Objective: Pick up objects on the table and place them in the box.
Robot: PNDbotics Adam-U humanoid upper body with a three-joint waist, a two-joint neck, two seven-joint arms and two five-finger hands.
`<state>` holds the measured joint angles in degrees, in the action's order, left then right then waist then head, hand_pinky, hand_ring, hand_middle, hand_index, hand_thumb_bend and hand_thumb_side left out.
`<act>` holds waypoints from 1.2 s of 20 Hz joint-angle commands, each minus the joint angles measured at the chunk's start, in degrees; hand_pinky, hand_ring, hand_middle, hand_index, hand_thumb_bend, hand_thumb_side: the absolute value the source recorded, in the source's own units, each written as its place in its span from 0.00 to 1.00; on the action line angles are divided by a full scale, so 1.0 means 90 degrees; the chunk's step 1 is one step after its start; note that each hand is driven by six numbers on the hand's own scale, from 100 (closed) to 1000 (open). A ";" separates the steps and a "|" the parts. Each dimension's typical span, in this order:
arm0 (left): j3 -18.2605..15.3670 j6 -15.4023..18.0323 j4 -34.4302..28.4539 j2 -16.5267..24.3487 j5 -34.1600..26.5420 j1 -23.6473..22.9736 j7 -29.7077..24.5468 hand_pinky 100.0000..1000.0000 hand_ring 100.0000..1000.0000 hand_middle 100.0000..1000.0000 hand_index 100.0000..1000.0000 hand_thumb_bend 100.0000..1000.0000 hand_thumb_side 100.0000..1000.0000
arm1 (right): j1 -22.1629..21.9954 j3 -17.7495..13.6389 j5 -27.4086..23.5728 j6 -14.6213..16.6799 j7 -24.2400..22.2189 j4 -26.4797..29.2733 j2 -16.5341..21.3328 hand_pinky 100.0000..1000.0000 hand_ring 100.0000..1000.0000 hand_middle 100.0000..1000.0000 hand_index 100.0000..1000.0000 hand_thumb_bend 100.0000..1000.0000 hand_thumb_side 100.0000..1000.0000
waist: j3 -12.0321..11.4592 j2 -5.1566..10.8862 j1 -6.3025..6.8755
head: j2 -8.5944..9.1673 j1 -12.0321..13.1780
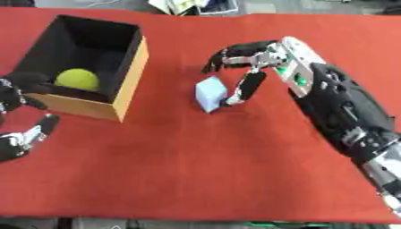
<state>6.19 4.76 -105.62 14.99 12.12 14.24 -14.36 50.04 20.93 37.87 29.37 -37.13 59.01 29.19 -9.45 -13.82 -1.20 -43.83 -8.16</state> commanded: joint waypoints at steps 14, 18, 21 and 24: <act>-0.0054 0.0005 -0.0093 0.0061 -0.0031 0.0079 0.0013 0.59 0.72 0.74 0.81 0.38 0.27 | 0.0180 -0.0129 0.0091 0.0361 0.1245 0.0197 -0.0015 0.74 0.72 0.69 0.45 0.19 0.09 | 0.0000 0.0115 0.0022 | -0.0032 -0.0016; -0.0041 0.0004 -0.0093 0.0062 -0.0036 0.0076 0.0001 0.59 0.72 0.74 0.81 0.37 0.27 | 0.0440 -0.0218 -0.0163 0.0225 0.1303 0.0466 -0.0006 0.74 0.72 0.69 0.45 0.19 0.08 | -0.0010 0.0132 0.0026 | -0.0032 -0.0028; -0.0024 0.0007 -0.0087 0.0061 -0.0041 0.0077 -0.0017 0.59 0.72 0.74 0.81 0.37 0.27 | 0.0775 -0.0327 -0.0257 0.0090 0.1350 0.0673 -0.0028 0.74 0.72 0.69 0.46 0.19 0.07 | -0.0060 0.0150 0.0021 | -0.0032 -0.0072; 0.0000 0.0015 -0.0085 0.0065 -0.0048 0.0083 -0.0045 0.59 0.72 0.74 0.81 0.38 0.27 | 0.1173 -0.0437 -0.0193 -0.0018 0.1393 0.0697 -0.0129 0.75 0.72 0.69 0.46 0.19 0.06 | -0.0171 0.0163 0.0001 | -0.0032 -0.0128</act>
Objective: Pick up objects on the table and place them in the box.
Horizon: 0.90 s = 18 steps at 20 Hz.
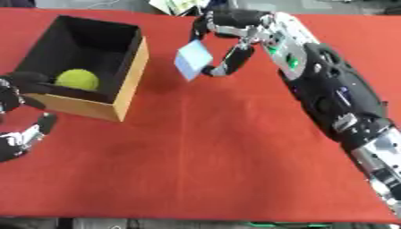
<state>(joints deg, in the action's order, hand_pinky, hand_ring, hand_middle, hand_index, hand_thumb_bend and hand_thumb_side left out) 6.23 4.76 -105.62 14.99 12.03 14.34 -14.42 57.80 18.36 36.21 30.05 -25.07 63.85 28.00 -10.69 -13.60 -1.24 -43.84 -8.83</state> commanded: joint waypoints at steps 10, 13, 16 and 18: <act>0.0143 0.0042 -0.0088 0.0042 -0.0080 0.0175 -0.0190 0.59 0.72 0.74 0.81 0.38 0.27 | 0.1258 -0.0486 0.1278 -0.0073 0.0232 -0.0868 -0.1135 0.77 0.74 0.72 0.62 0.18 0.10 | -0.0549 0.0093 -0.0054 | -0.0031 -0.0378; 0.0171 0.0045 -0.0087 0.0023 -0.0096 0.0192 -0.0223 0.59 0.72 0.74 0.81 0.37 0.27 | 0.1332 -0.0524 0.1709 0.0036 0.0254 -0.1125 -0.1494 0.78 0.75 0.74 0.72 0.20 0.12 | -0.0636 0.0085 -0.0054 | -0.0031 -0.0446; 0.0180 0.0046 -0.0082 0.0009 -0.0103 0.0199 -0.0238 0.59 0.72 0.74 0.81 0.37 0.27 | 0.1358 -0.0466 0.1965 0.0188 0.0301 -0.1116 -0.1694 0.78 0.77 0.76 0.83 0.27 0.18 | -0.0659 0.0083 -0.0058 | -0.0031 -0.0477; 0.0182 0.0047 -0.0078 0.0008 -0.0103 0.0199 -0.0243 0.59 0.72 0.74 0.81 0.37 0.27 | 0.1353 -0.0372 0.2073 0.0305 0.0326 -0.0998 -0.1753 0.79 0.77 0.78 0.89 0.34 0.24 | -0.0655 0.0085 -0.0064 | -0.0031 -0.0485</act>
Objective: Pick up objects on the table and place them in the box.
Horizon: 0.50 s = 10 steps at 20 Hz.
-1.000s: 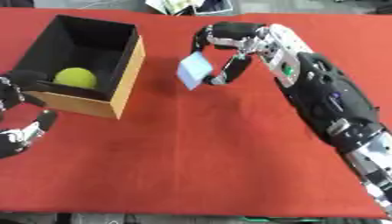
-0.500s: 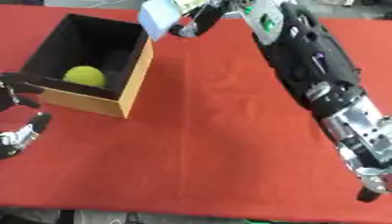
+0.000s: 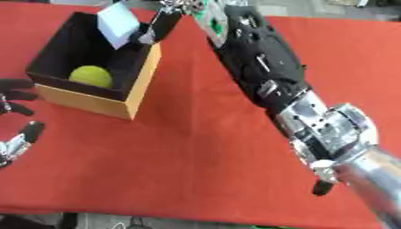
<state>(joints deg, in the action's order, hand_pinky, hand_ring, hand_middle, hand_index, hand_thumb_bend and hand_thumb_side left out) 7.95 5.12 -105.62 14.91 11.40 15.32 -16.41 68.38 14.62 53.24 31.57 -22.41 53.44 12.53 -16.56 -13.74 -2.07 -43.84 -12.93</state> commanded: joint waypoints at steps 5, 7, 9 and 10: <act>-0.0013 0.0005 -0.0066 0.0012 -0.0031 0.0078 -0.0017 0.59 0.72 0.74 0.81 0.37 0.27 | 0.0143 0.0238 0.0423 0.0342 0.0210 0.0603 -0.0046 0.79 0.78 0.81 0.97 0.51 0.33 | 0.0045 0.0110 0.0021 | -0.0031 -0.0011; -0.0023 0.0004 -0.0063 0.0015 -0.0029 0.0062 -0.0008 0.59 0.72 0.74 0.81 0.37 0.27 | 0.0127 0.0246 0.0387 0.0338 0.0334 0.0738 0.0000 0.79 0.78 0.81 0.96 0.48 0.31 | 0.0091 0.0119 0.0033 | -0.0031 0.0014; -0.0047 -0.0001 -0.0059 0.0026 -0.0024 0.0034 0.0014 0.59 0.72 0.74 0.81 0.37 0.27 | 0.0118 0.0227 0.0200 0.0295 0.0429 0.0921 0.0118 0.78 0.78 0.80 0.94 0.44 0.28 | 0.0178 0.0138 0.0052 | -0.0031 0.0061; -0.0062 -0.0005 -0.0056 0.0030 -0.0022 0.0018 0.0030 0.59 0.72 0.74 0.81 0.37 0.27 | 0.0107 0.0221 -0.0009 0.0282 0.0443 0.1020 0.0207 0.78 0.77 0.79 0.93 0.41 0.25 | 0.0238 0.0152 0.0063 | -0.0031 0.0100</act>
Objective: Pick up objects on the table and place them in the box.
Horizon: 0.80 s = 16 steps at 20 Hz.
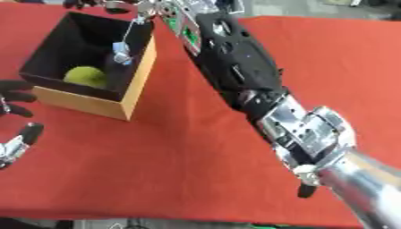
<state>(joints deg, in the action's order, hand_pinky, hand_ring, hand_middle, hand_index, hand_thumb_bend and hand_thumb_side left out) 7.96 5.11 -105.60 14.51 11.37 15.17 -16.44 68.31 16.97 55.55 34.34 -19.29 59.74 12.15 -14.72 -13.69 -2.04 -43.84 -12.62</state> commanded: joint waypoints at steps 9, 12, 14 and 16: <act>-0.0238 -0.0056 -0.0039 0.0125 0.0015 -0.0112 0.0241 0.59 0.72 0.74 0.81 0.36 0.28 | -0.0808 -0.0257 -0.3661 -0.0911 0.0053 0.2187 0.1579 0.71 0.73 0.74 0.88 0.22 0.16 | 0.0748 0.0207 0.0136 | -0.0031 0.0515; -0.0296 -0.0069 -0.0045 0.0132 0.0027 -0.0128 0.0314 0.59 0.72 0.74 0.81 0.36 0.28 | -0.1550 -0.0515 -0.4592 -0.1383 0.0290 0.3103 0.2031 0.69 0.71 0.73 0.86 0.18 0.15 | 0.0925 0.0200 0.0151 | -0.0031 0.0671; -0.0328 -0.0080 -0.0048 0.0128 0.0033 -0.0124 0.0361 0.59 0.72 0.74 0.81 0.37 0.28 | -0.2174 -0.0768 -0.5146 -0.1650 0.0505 0.3659 0.2243 0.68 0.71 0.72 0.85 0.15 0.16 | 0.1002 0.0179 0.0157 | -0.0031 0.0784; -0.0356 -0.0095 -0.0048 0.0116 0.0036 -0.0113 0.0408 0.59 0.72 0.74 0.81 0.37 0.28 | -0.2766 -0.1025 -0.5494 -0.1883 0.0700 0.4096 0.2319 0.67 0.70 0.71 0.84 0.13 0.16 | 0.1061 0.0157 0.0165 | -0.0031 0.0864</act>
<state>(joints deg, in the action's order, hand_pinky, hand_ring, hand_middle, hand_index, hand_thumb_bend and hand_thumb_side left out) 5.43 4.26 -105.28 14.56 11.59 13.66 -13.25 42.90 9.63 8.79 18.78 -14.04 93.07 30.95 -5.10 -13.08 -0.71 -43.84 -5.45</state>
